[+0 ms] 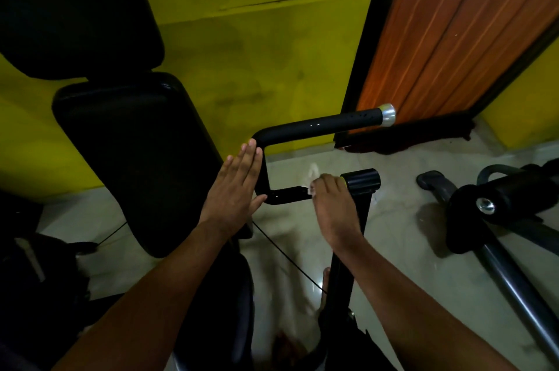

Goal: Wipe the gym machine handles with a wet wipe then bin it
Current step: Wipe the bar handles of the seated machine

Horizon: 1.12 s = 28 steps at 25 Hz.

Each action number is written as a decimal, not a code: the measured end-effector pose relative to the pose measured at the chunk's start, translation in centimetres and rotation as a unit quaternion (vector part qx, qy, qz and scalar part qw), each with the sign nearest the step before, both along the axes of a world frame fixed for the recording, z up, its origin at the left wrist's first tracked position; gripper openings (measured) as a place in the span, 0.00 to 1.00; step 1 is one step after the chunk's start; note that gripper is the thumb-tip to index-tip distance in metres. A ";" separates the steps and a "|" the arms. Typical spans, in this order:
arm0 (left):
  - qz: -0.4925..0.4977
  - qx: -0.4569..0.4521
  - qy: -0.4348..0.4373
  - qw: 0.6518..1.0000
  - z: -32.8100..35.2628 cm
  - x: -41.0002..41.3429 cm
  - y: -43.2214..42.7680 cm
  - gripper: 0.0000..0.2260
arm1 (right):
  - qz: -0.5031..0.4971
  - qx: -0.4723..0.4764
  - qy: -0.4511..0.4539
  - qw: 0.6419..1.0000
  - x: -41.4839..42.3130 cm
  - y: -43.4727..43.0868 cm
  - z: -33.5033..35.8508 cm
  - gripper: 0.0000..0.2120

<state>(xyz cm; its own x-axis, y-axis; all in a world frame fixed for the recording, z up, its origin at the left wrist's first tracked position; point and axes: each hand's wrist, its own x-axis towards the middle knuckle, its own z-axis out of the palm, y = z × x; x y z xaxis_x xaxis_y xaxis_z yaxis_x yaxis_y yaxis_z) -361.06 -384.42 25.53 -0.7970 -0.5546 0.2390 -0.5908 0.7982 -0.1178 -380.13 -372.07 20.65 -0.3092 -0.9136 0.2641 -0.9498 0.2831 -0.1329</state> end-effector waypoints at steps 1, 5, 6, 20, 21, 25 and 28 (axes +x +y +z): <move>-0.005 -0.001 -0.003 1.000 0.2 0.1 -0.1 0.47 | -0.040 0.003 0.009 0.999 -0.9 0.4 0.2 0.16; -0.020 0.019 0.015 1.000 1.4 0.3 -0.6 0.45 | -0.100 -0.062 -0.165 0.979 0.4 0.8 1.6 0.09; -0.017 0.035 0.031 0.999 1.9 0.2 -0.8 0.44 | -0.095 -0.102 -0.239 0.961 1.2 0.5 2.0 0.09; -0.295 -0.005 -0.122 0.948 10.7 -1.9 -10.2 0.25 | -0.016 -0.363 -0.355 0.861 11.0 -6.8 4.2 0.13; -0.307 -0.006 -0.137 0.942 11.1 -2.1 -10.4 0.25 | -0.002 -0.356 -0.335 0.872 10.9 -6.9 3.9 0.13; -0.288 0.017 -0.167 0.943 10.7 -2.2 -10.6 0.25 | 0.007 -0.325 -0.234 0.916 10.0 -7.6 3.0 0.11; -0.261 0.028 -0.160 0.952 10.3 -2.0 -10.0 0.26 | 0.044 -0.290 -0.194 0.936 10.0 -7.0 1.3 0.11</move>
